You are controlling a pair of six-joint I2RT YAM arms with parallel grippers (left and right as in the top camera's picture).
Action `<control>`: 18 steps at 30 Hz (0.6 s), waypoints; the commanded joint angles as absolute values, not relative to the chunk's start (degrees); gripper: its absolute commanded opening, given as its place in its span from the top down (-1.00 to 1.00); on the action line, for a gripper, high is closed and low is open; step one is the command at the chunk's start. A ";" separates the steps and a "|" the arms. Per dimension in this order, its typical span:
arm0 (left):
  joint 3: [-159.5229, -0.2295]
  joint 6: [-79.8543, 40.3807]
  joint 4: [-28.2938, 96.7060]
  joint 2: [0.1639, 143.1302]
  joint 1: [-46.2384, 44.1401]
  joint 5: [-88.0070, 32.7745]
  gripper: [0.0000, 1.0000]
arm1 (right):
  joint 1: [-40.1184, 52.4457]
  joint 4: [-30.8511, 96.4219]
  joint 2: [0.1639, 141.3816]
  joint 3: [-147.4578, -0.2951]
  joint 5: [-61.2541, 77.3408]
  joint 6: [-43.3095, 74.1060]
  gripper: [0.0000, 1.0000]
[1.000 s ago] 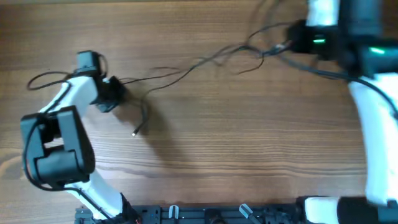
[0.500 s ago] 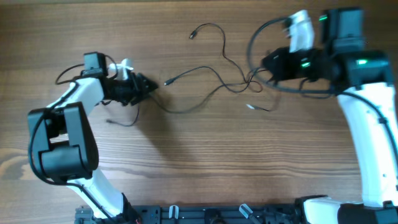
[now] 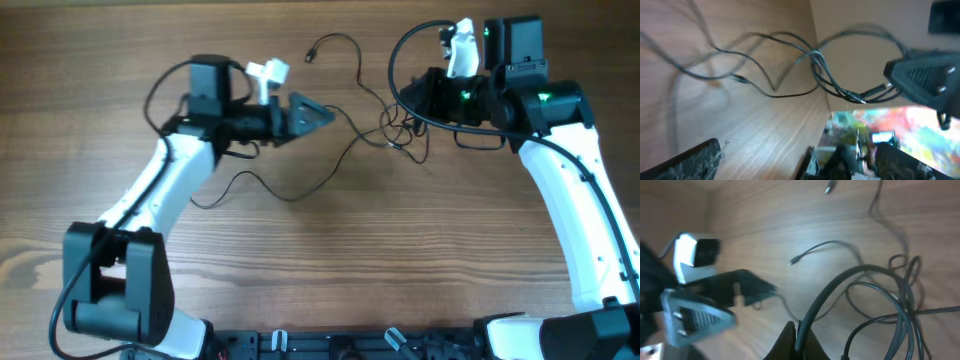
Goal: Untangle cables
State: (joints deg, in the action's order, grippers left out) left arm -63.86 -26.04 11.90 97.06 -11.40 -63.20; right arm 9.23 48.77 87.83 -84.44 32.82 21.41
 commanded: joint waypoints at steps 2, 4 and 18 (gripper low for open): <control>-64.07 -25.89 5.50 96.64 -21.23 -63.11 -0.88 | 8.16 50.19 88.68 -84.51 41.08 26.96 0.91; -64.07 -26.00 1.48 96.64 -24.38 -62.33 -0.56 | 8.16 50.19 88.66 -84.51 45.01 26.89 0.91; -64.07 -75.75 -1.15 96.77 -28.21 -48.77 -0.82 | 8.23 50.09 88.66 -84.51 46.04 28.67 0.91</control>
State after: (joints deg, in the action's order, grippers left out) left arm -63.86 -64.34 -0.91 97.06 -27.55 -50.46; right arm 8.25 50.13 87.88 -84.44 44.97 23.33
